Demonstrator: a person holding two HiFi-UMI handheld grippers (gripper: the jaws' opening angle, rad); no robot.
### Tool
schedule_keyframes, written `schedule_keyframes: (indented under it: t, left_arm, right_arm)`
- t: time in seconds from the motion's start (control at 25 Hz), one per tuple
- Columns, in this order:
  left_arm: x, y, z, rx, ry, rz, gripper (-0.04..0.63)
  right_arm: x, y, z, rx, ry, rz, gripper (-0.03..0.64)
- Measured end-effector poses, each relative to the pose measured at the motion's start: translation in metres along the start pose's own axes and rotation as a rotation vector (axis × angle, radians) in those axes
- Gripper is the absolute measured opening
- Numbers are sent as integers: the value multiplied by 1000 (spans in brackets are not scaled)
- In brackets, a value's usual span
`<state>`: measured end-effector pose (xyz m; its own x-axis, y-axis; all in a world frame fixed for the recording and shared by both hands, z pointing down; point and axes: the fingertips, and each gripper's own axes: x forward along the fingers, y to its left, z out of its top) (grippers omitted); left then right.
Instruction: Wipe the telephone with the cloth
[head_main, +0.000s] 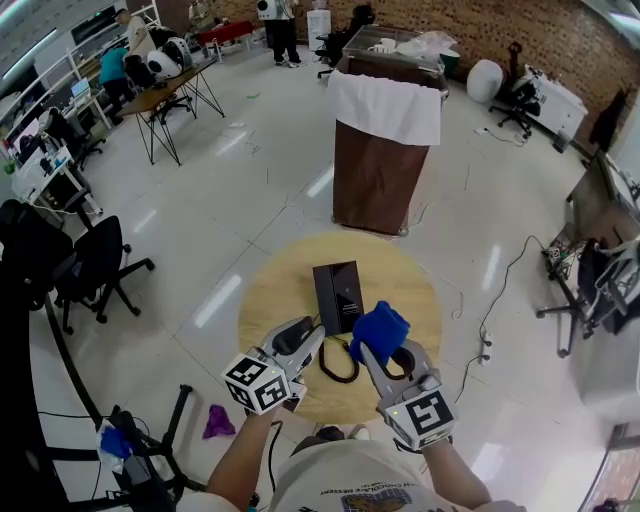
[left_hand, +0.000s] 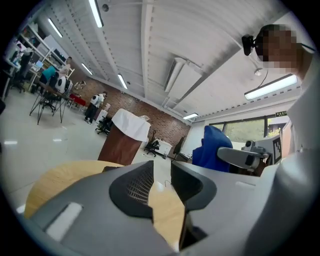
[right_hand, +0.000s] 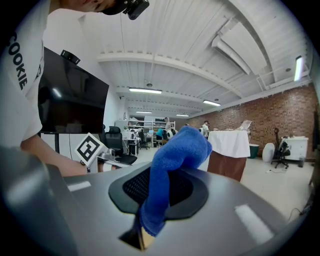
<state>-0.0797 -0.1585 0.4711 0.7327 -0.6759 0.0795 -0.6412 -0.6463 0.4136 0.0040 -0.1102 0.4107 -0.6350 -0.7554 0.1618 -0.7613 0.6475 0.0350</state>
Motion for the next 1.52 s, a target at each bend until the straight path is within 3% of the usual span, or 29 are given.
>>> schedule_keyframes:
  t: [0.44,0.8,1.52]
  left_arm:
    - [-44,-92,7,159,-45,111,3]
    - [-68,-145,10,240,-71,187,3]
    - [-82,-155,8,289,-63,205,3]
  right_arm:
    - [-45,25,13,-42,-34,75,60]
    - [-76,44,10,-40,-45,121,60]
    - [-92,62,15,-57,-49,76,58]
